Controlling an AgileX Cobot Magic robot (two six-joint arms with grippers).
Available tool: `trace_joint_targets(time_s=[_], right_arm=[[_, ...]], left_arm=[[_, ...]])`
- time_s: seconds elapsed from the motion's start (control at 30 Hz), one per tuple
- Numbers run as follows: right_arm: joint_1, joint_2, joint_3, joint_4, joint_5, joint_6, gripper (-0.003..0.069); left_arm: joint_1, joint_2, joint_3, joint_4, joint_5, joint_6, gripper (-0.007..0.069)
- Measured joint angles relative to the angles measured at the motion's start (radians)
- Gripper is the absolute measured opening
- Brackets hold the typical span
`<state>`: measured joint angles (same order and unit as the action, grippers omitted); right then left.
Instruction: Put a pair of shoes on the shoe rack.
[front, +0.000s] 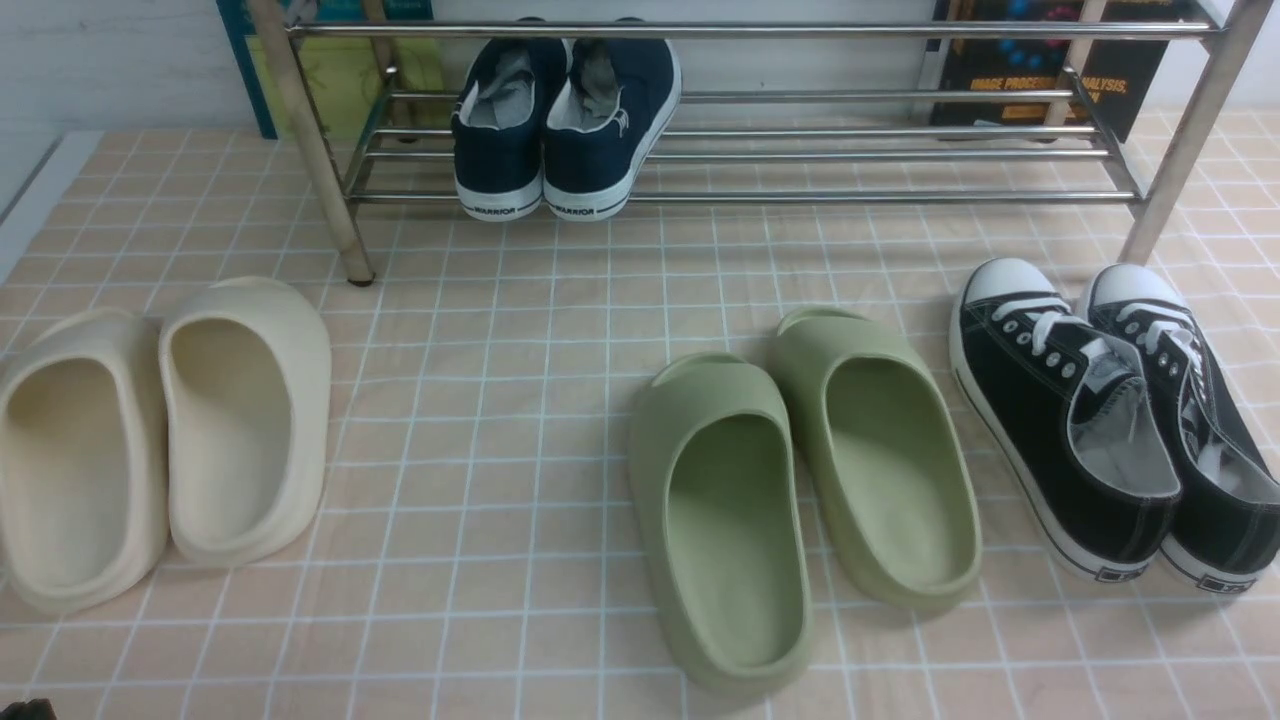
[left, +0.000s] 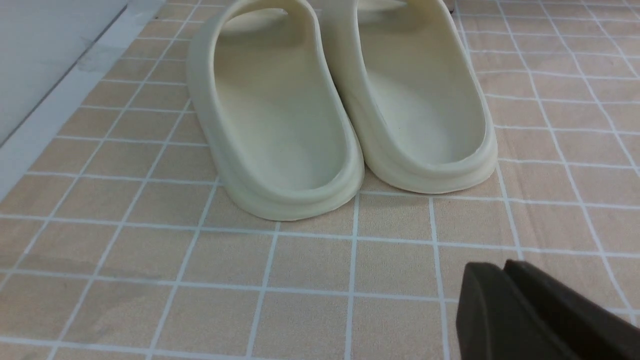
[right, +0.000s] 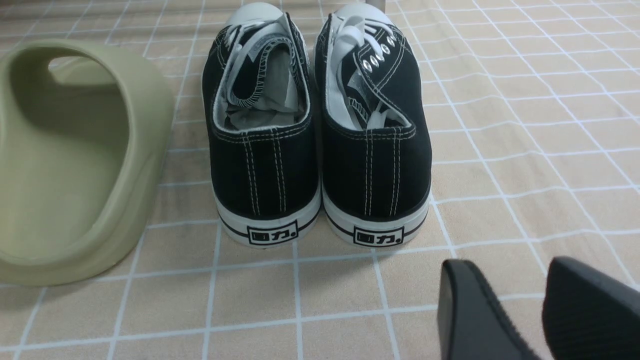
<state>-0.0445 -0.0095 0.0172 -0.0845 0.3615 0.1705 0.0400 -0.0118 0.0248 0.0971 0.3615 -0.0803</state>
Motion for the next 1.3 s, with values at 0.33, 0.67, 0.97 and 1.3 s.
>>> trace_joint_targets(time_s=[0.33, 0.67, 0.97, 1.3], right_arm=[[0.0, 0.0, 0.0, 0.0, 0.0, 0.0, 0.0239], [0.0, 0.0, 0.0, 0.0, 0.0, 0.0, 0.0239], [0.0, 0.0, 0.0, 0.0, 0.0, 0.0, 0.0239], [0.0, 0.0, 0.0, 0.0, 0.0, 0.0, 0.0239]], left_arm=[[0.0, 0.0, 0.0, 0.0, -0.001, 0.003, 0.0058], [0.0, 0.0, 0.0, 0.0, -0.001, 0.003, 0.0069], [0.0, 0.0, 0.0, 0.0, -0.001, 0.003, 0.0075], [0.0, 0.0, 0.0, 0.001, 0.0, 0.004, 0.0087]])
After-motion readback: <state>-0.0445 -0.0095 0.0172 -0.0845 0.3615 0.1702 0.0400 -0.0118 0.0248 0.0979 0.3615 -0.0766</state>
